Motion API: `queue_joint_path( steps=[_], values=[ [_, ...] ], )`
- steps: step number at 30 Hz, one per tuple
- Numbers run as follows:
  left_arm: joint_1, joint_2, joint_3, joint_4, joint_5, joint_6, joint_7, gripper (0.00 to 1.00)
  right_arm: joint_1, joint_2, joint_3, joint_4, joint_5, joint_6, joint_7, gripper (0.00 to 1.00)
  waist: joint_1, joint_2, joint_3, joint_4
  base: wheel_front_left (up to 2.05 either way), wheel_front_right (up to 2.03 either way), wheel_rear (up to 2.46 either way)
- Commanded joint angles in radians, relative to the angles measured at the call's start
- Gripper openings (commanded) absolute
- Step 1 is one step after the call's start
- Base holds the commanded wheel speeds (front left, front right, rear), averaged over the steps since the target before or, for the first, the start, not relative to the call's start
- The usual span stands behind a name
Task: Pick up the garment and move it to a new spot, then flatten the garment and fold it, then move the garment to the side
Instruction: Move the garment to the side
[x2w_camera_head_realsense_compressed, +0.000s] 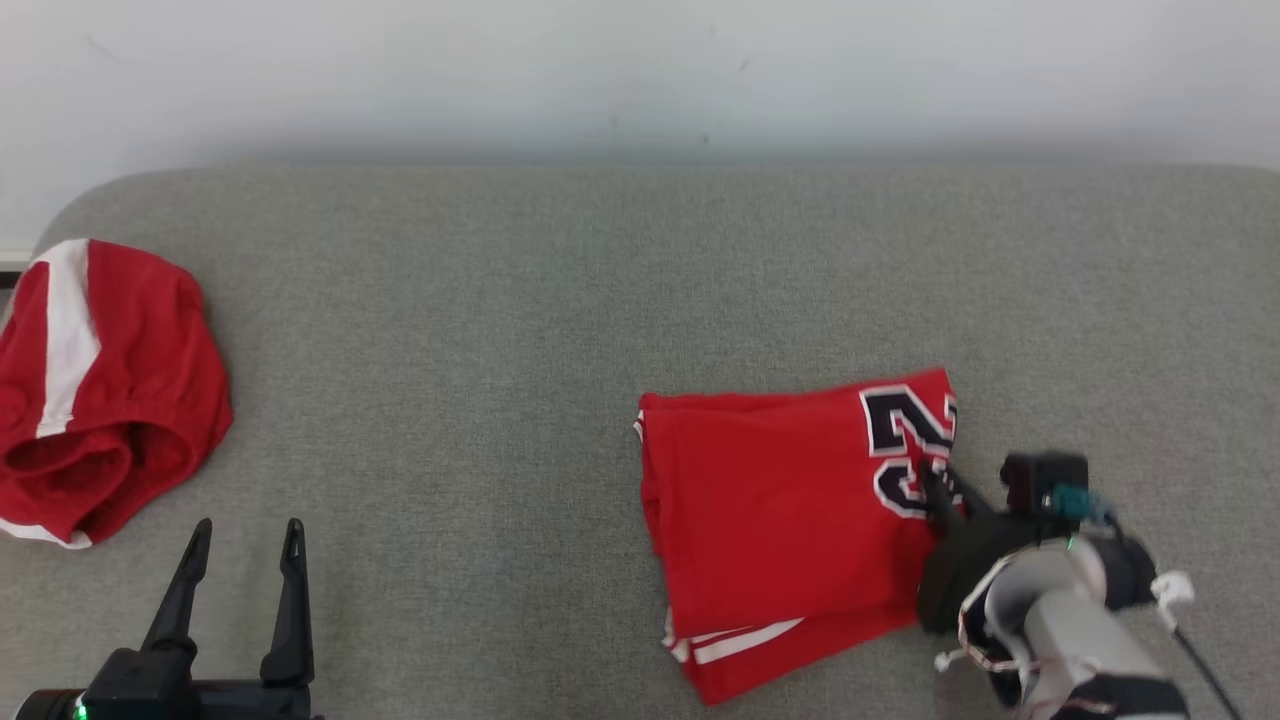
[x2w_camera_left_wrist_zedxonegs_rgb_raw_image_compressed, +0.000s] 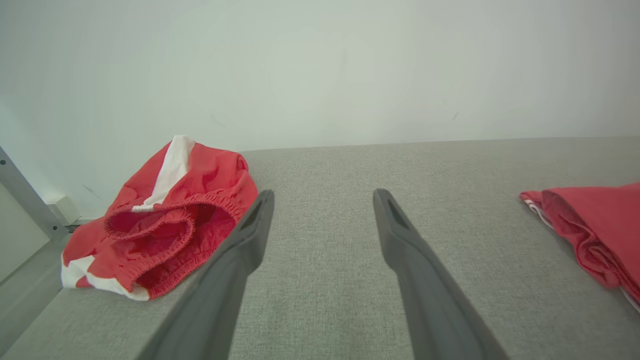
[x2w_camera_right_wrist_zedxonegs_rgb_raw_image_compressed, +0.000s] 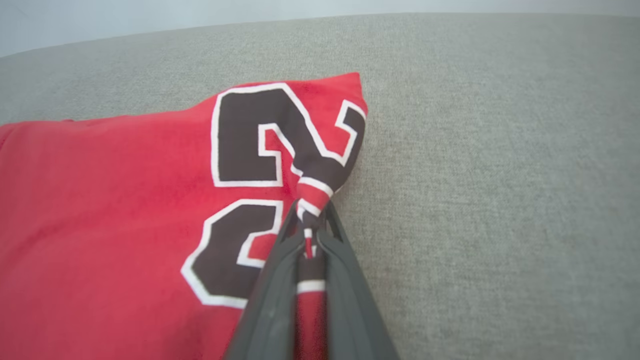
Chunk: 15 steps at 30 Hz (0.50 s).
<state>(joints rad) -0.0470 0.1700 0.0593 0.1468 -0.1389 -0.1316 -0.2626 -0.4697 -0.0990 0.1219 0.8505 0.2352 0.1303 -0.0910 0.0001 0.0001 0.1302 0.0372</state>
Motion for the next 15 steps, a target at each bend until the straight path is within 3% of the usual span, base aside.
queue_joint_path(
  steps=[1, 6, 15],
  values=[
    [-0.007, -0.001, -0.004, -0.005, -0.004, 0.002, -0.003, 1.0, -0.027, -0.02, 0.011, -0.007, -0.011, 0.001, 0.001, 0.0, -0.0001, -0.0001, 0.017, -0.006, 0.0, 0.0, 0.0],
    [-0.027, 0.01, -0.013, -0.02, -0.011, 0.002, -0.003, 1.0, -0.144, -0.089, 0.058, -0.033, -0.012, 0.001, 0.023, 0.0, -0.0001, -0.0001, 0.08, -0.027, 0.0, 0.0, 0.0],
    [-0.136, 0.086, -0.064, -0.081, -0.068, 0.002, -0.003, 1.0, -0.358, -0.246, 0.095, -0.053, -0.015, 0.001, 0.052, 0.0, -0.0001, -0.0001, 0.279, -0.078, 0.0, 0.0, 0.0]
  ],
)
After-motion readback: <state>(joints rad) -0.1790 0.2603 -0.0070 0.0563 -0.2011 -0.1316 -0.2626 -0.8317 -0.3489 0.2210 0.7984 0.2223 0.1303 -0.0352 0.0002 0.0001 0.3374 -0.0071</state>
